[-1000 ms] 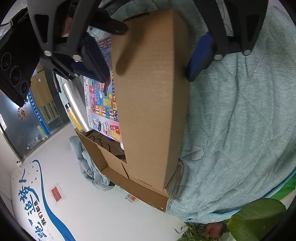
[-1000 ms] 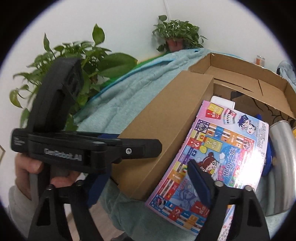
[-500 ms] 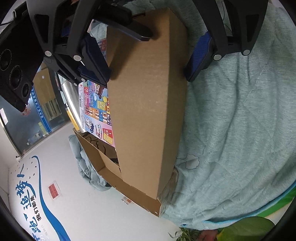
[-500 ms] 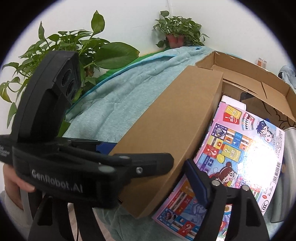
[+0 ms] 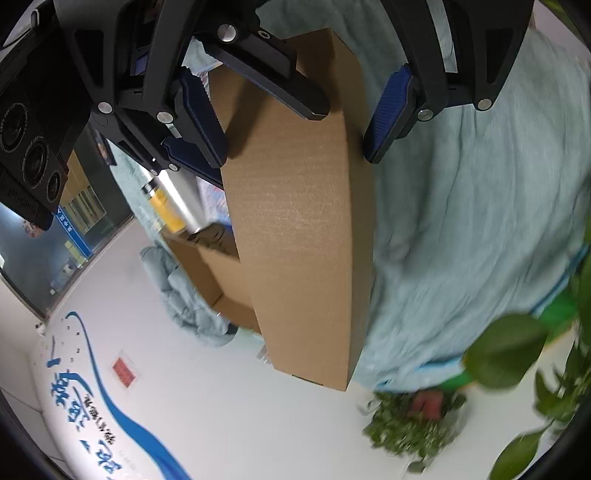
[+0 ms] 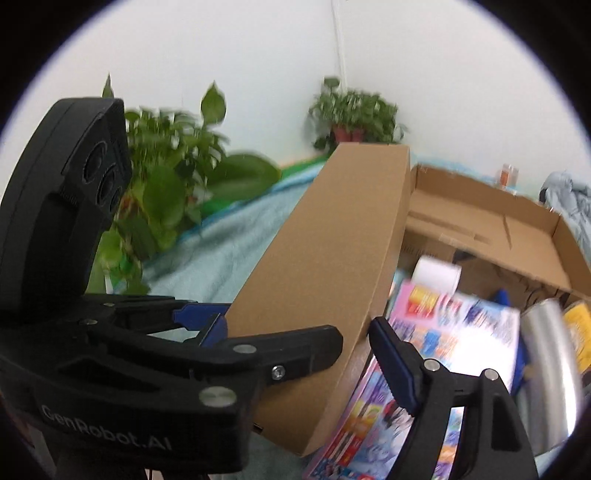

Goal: Organize rigid objects
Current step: 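Lift the cardboard insert with both grippers and lower it into the open box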

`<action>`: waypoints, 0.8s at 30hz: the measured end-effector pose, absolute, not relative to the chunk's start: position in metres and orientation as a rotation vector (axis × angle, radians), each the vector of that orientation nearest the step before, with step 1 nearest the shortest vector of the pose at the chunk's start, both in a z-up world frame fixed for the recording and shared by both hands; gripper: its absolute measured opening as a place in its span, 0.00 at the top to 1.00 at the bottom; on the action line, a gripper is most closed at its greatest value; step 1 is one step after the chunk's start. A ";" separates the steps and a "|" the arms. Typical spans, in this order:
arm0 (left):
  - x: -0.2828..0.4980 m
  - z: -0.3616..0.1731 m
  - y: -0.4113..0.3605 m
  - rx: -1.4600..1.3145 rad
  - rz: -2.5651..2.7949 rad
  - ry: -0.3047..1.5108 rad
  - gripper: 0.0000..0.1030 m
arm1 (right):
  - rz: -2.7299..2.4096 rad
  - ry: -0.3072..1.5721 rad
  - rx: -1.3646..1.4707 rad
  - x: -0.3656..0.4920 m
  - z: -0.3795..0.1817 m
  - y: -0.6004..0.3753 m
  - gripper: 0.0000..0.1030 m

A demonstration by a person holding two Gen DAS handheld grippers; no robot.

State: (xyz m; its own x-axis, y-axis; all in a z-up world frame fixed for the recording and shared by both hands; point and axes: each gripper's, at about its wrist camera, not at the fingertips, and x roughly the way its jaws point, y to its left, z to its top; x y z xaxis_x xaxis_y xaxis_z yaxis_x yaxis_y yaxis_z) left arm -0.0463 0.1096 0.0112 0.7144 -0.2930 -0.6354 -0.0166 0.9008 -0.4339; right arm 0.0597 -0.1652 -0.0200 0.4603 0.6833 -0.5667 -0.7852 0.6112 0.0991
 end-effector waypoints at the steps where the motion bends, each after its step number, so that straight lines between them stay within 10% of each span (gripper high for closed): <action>1: -0.042 0.019 0.108 -0.419 -0.166 0.748 0.29 | 0.905 0.583 -0.177 0.063 -0.015 -0.168 0.24; 24: 0.225 0.153 0.125 -0.277 -0.253 0.646 0.30 | 0.769 0.451 -0.118 0.236 0.057 -0.143 0.28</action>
State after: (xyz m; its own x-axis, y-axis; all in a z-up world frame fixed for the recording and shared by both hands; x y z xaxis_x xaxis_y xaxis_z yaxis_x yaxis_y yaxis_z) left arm 0.2251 0.1248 0.1535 0.7705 -0.3155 -0.5538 0.1448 0.9328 -0.3299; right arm 0.2357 -0.1432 0.0568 0.6284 0.6447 -0.4353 -0.6946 0.7170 0.0592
